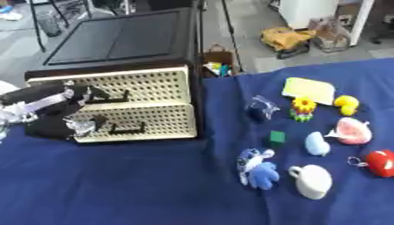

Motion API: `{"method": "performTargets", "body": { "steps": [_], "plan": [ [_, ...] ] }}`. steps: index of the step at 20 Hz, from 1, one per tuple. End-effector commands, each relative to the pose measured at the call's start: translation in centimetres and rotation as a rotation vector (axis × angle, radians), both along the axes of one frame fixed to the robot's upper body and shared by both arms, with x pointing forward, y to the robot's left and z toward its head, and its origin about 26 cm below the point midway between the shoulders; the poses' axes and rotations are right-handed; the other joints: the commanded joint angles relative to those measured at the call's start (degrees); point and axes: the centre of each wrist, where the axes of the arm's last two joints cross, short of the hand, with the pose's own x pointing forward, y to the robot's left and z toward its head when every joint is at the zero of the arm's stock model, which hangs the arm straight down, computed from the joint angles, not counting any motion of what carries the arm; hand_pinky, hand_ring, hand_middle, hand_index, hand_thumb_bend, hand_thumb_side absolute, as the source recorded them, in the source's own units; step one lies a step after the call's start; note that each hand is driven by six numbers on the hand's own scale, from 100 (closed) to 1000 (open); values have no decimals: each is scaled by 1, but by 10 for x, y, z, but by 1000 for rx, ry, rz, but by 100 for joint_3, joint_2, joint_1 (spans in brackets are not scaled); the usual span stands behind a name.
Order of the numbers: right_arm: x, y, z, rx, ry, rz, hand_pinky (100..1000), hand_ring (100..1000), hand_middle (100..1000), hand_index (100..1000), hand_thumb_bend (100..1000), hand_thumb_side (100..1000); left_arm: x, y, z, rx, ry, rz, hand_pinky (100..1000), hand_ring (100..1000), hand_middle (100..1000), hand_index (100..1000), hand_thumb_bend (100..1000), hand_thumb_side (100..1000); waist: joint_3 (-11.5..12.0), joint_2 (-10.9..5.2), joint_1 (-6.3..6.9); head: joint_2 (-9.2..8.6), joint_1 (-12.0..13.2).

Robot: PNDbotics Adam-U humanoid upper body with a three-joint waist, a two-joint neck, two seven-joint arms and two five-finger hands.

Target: Pick up objects from table and place into drawer.

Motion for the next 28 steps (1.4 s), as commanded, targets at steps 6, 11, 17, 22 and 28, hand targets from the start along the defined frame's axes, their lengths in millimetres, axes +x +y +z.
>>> {"method": "performTargets", "body": {
  "steps": [6, 11, 17, 22, 28],
  "plan": [
    [-4, 2, 9, -12, -35, 19, 715, 802, 721, 737, 253, 932, 2, 9, 13, 22, -44, 14, 100, 100, 120, 907, 179, 671, -20, -26, -5, -99, 34],
    [-4, 3, 11, -18, -39, 26, 717, 804, 721, 737, 256, 931, 6, 13, 12, 28, -43, 41, 100, 100, 120, 909, 186, 667, -59, 39, 4, -158, 56],
    [-4, 2, 12, -23, -41, 28, 718, 805, 721, 737, 261, 930, 8, 17, 13, 15, -51, 63, 100, 100, 120, 914, 195, 665, -93, 98, 5, -190, 65],
    [-4, 2, 12, -24, -38, 27, 720, 807, 721, 739, 263, 930, 9, 18, 13, 8, -42, 62, 100, 100, 117, 883, 202, 660, -90, 114, 1, -196, 59],
    [-4, 1, 11, -17, -35, 26, 720, 807, 720, 741, 280, 946, 9, 17, 13, -26, -24, 47, 100, 100, 114, 762, 230, 654, -105, 103, 1, -196, 68]
  ]
}}
